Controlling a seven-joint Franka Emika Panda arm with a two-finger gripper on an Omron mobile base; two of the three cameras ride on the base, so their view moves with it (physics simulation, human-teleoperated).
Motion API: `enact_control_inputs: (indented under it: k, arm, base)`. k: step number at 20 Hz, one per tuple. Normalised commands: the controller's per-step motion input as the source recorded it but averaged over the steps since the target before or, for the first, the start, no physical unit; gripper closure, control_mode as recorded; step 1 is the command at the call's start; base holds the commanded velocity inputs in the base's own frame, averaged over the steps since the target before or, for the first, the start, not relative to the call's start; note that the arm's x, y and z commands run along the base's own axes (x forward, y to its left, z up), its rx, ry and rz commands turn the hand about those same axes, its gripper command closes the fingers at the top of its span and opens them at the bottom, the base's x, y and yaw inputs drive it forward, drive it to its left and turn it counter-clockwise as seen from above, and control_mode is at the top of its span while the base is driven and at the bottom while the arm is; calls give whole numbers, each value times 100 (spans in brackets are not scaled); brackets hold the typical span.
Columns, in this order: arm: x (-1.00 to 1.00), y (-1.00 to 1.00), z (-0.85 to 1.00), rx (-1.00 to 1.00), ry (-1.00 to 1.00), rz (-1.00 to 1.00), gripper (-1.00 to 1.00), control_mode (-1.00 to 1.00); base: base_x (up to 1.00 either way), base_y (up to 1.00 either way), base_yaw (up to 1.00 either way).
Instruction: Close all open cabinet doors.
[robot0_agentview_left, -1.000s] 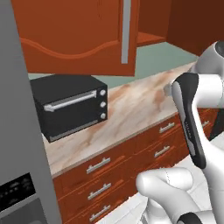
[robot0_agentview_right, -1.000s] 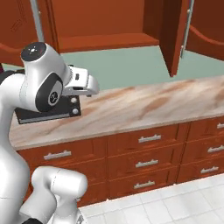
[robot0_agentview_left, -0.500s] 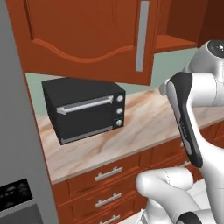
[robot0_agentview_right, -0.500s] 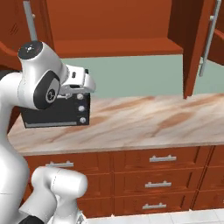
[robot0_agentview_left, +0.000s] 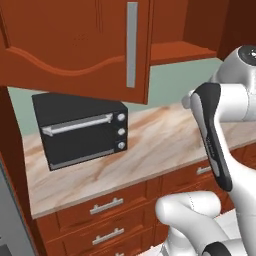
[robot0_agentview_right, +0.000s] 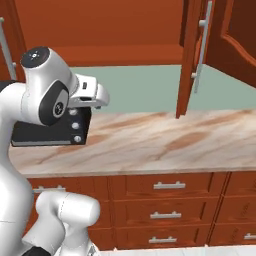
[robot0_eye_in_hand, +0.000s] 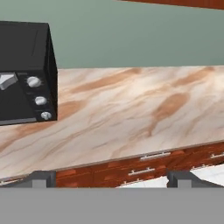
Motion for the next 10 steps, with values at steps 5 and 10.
enact_control_inputs:
  k: [5,10]
  arm:
    - [0,0,0,0,0,0,-100,100]
    - [0,0,0,0,0,0,-100,100]
  base:
    - [61,-24,37]
    - [46,-33,36]
